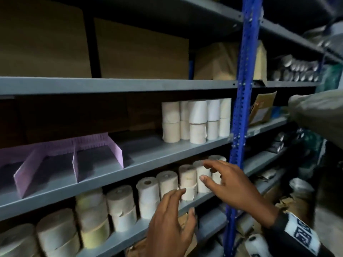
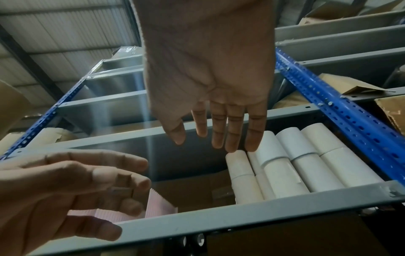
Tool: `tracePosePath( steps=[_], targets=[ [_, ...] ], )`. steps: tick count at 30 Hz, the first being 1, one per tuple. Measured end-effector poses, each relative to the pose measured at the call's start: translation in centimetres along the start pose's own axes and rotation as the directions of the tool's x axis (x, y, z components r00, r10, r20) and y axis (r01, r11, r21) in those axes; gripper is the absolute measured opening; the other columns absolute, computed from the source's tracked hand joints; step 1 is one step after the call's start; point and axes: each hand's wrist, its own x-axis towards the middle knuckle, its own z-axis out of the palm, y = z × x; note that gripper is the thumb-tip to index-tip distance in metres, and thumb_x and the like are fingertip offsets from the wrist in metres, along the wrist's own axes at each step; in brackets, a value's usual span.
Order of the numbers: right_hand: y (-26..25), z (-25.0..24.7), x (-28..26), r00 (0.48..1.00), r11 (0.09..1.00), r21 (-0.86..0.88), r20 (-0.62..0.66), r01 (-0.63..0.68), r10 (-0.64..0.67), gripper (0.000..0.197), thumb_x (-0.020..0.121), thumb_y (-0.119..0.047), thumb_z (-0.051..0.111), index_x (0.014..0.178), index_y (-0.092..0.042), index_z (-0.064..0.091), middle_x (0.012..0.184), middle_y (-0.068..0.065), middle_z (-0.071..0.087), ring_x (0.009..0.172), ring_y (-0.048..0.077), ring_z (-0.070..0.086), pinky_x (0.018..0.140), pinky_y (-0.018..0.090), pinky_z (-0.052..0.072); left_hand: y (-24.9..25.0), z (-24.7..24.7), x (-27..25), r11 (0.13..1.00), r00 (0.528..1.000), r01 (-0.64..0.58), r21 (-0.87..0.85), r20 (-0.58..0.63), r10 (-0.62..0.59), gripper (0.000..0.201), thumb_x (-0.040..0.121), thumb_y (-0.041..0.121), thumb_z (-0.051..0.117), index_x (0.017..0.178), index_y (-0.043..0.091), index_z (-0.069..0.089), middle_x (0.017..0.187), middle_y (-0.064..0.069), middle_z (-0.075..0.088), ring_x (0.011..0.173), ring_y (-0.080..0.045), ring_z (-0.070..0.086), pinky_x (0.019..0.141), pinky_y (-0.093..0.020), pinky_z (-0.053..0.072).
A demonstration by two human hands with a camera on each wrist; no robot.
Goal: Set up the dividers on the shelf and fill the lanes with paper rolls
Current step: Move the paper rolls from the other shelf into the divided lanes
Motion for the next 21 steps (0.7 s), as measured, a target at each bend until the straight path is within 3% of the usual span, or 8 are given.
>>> tracePosePath(
  steps=[6,10,13,15,17,19,21],
  targets=[
    [2.1,-0.3,7.0,1.0,0.999,0.027,-0.02,0.024,-0.023,0.06,0.077,-0.067,0.051,0.127,-0.035,0.058,0.116,-0.018,0.065,0.103,-0.002,0.06,0.087,0.026,0.053,-1.3,1.5,9.8,1.0,0.995,0.008,-0.01,-0.098,-0.009,0.048,0.092,0.046,0.064,0.137,0.035,0.052,0.129,0.021,0.054,0.115,0.002,0.054,0.097,-0.024,0.049],
    [2.7,-0.1,13.8,0.994,0.993,-0.051,0.003,0.105,-0.105,0.057,0.083,-0.063,0.053,0.129,-0.029,0.058,0.123,-0.01,0.064,0.113,0.008,0.058,0.093,0.029,0.049,-3.7,1.8,17.5,0.997,0.986,0.07,0.015,-0.154,-0.067,0.06,0.09,0.05,0.067,0.142,0.027,0.049,0.135,0.008,0.055,0.12,-0.011,0.056,0.097,-0.028,0.048],
    [2.8,0.3,19.6,0.986,0.977,-0.134,0.028,0.166,-0.164,0.055,0.088,-0.057,0.057,0.131,-0.023,0.058,0.13,-0.003,0.062,0.123,0.015,0.053,0.1,0.034,0.046,-5.5,1.9,23.2,0.993,0.977,0.115,0.04,-0.184,-0.106,0.065,0.085,0.057,0.069,0.139,0.025,0.051,0.133,0.004,0.058,0.119,-0.013,0.057,0.089,-0.023,0.042],
    [2.9,0.6,23.6,0.979,0.956,-0.211,0.058,0.206,-0.198,0.055,0.089,-0.057,0.056,0.131,-0.022,0.057,0.13,0.0,0.061,0.125,0.019,0.05,0.1,0.036,0.043,-6.6,2.3,26.6,0.99,0.974,0.14,-0.001,-0.18,-0.138,0.068,0.082,0.059,0.071,0.137,0.024,0.052,0.122,0.008,0.059,0.108,-0.01,0.059,0.083,-0.022,0.044],
    [3.1,0.8,26.9,0.973,0.931,-0.281,0.062,0.232,-0.223,0.055,0.088,-0.058,0.056,0.129,-0.021,0.059,0.127,0.002,0.062,0.123,0.022,0.049,0.099,0.038,0.044,-7.7,2.8,29.3,0.977,0.973,0.17,-0.126,-0.137,-0.187,0.061,0.08,0.058,0.076,0.128,0.026,0.055,0.104,0.021,0.057,0.09,0.003,0.056,0.072,-0.015,0.044],
    [3.5,1.2,30.0,0.965,0.9,-0.35,0.076,0.261,-0.25,0.052,0.088,-0.059,0.056,0.122,-0.021,0.062,0.12,0.004,0.064,0.118,0.024,0.051,0.095,0.039,0.045,-9.3,3.6,31.5,0.956,0.966,0.216,-0.199,-0.1,-0.239,0.04,0.078,0.056,0.079,0.104,0.034,0.057,0.09,0.028,0.055,0.083,0.012,0.054,0.067,-0.012,0.045],
    [4.0,1.8,32.6,0.964,0.88,-0.395,0.07,0.264,-0.258,0.036,0.086,-0.057,0.058,0.092,-0.022,0.064,0.109,0.009,0.067,0.108,0.029,0.056,0.081,0.035,0.043,-10.6,4.3,33.5,0.944,0.966,0.226,-0.239,-0.073,-0.249,0.03,0.078,0.054,0.08,0.094,0.034,0.063,0.09,0.025,0.064,0.091,0.003,0.065,0.071,-0.015,0.052]
  ],
)
